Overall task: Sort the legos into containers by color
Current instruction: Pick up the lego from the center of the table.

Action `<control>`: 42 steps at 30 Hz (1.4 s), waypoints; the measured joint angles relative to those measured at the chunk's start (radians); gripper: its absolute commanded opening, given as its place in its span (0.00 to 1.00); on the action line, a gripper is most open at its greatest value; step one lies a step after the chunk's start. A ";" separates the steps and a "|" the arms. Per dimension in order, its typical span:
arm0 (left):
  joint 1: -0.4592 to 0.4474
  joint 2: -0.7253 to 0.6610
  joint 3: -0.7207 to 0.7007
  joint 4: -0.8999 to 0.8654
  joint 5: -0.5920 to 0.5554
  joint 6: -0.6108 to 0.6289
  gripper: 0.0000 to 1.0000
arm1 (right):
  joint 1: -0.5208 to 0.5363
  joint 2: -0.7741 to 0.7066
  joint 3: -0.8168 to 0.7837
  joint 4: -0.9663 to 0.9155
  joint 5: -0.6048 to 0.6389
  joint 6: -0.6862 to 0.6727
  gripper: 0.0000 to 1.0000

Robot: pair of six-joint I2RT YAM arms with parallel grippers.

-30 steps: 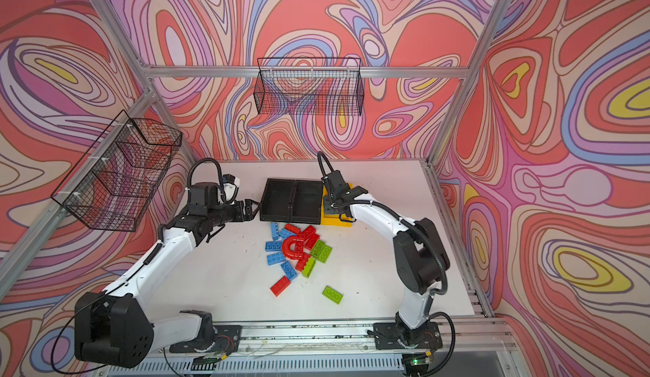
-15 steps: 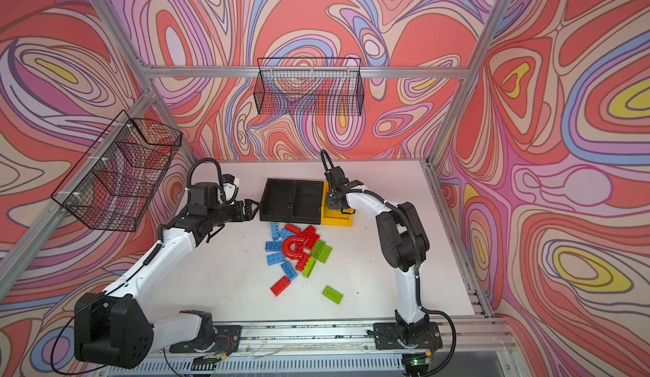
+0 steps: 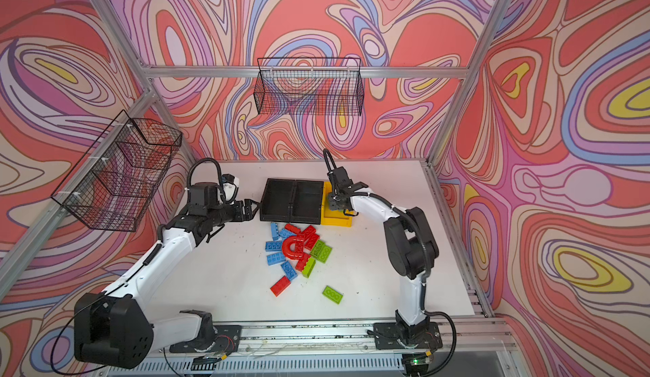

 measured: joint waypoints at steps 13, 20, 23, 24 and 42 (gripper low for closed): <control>0.000 -0.001 0.003 0.000 0.008 0.003 0.81 | 0.430 -0.351 -0.330 -0.022 -0.001 0.451 0.55; 0.000 -0.002 0.003 0.000 0.014 0.003 0.81 | 0.529 -0.298 -0.433 0.039 -0.048 0.665 0.57; 0.000 -0.004 0.003 0.000 0.015 0.003 0.81 | 0.538 -0.280 -0.467 0.093 -0.075 0.717 0.57; 0.000 -0.006 0.003 0.000 0.015 0.003 0.81 | 0.538 -0.274 -0.475 0.106 -0.082 0.729 0.57; 0.000 -0.011 0.003 0.000 0.016 0.003 0.81 | 0.539 -0.183 -0.459 0.136 -0.093 0.769 0.36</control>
